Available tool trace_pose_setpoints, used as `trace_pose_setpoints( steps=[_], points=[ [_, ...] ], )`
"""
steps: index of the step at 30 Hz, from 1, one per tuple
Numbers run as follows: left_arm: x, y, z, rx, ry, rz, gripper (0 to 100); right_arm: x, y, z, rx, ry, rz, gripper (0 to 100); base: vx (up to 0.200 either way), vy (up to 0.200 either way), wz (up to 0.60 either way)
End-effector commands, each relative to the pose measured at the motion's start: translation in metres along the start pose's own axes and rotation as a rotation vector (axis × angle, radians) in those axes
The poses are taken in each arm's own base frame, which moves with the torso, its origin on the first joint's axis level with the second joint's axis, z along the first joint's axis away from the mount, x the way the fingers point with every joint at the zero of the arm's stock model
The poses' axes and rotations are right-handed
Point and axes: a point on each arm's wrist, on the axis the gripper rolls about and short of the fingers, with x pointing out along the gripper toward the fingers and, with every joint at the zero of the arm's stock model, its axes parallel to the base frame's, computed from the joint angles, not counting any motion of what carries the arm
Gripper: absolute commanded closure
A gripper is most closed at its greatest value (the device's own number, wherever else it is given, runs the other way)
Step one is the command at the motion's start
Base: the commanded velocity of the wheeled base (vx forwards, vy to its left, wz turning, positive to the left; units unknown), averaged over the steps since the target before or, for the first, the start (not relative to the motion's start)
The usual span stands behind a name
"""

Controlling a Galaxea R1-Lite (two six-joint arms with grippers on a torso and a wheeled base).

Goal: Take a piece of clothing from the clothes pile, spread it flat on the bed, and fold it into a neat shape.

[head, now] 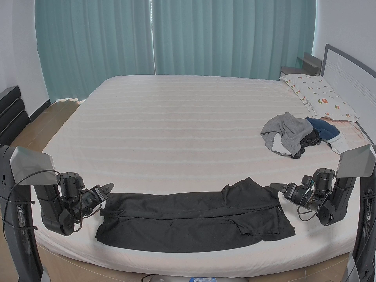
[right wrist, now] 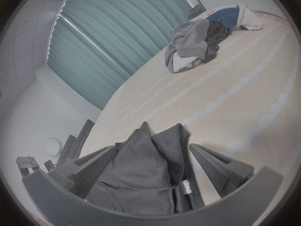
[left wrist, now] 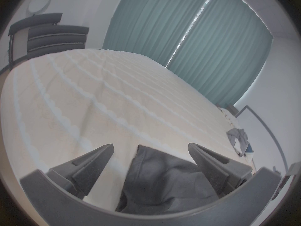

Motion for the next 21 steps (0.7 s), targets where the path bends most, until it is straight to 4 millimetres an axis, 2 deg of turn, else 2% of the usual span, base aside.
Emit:
trace_pose_setpoints(
  steps=[1, 6, 13, 16, 21],
  points=[
    [0.019, -0.012, 0.014, -0.073, 0.042, -0.030, 0, 0.006, 0.002, 0.002, 0.050, 0.008, 0.003, 0, 0.000, 0.000, 0.00],
    [0.032, -0.015, 0.019, -0.099, 0.081, -0.008, 0, 0.009, 0.001, 0.004, 0.082, 0.013, 0.000, 0, 0.000, 0.000, 0.00],
    [0.033, -0.014, 0.017, -0.099, 0.094, 0.001, 0, 0.011, 0.001, 0.005, 0.095, 0.010, 0.000, 0, 0.000, 0.000, 0.00],
    [0.036, -0.014, 0.006, -0.082, 0.123, 0.010, 0, 0.011, 0.000, 0.005, 0.095, 0.011, 0.000, 0, 0.000, 0.000, 0.00],
    [0.040, -0.014, 0.002, -0.076, 0.130, 0.013, 0, 0.011, 0.000, 0.005, 0.095, 0.011, 0.000, 0, 0.000, 0.000, 0.00]
  ],
)
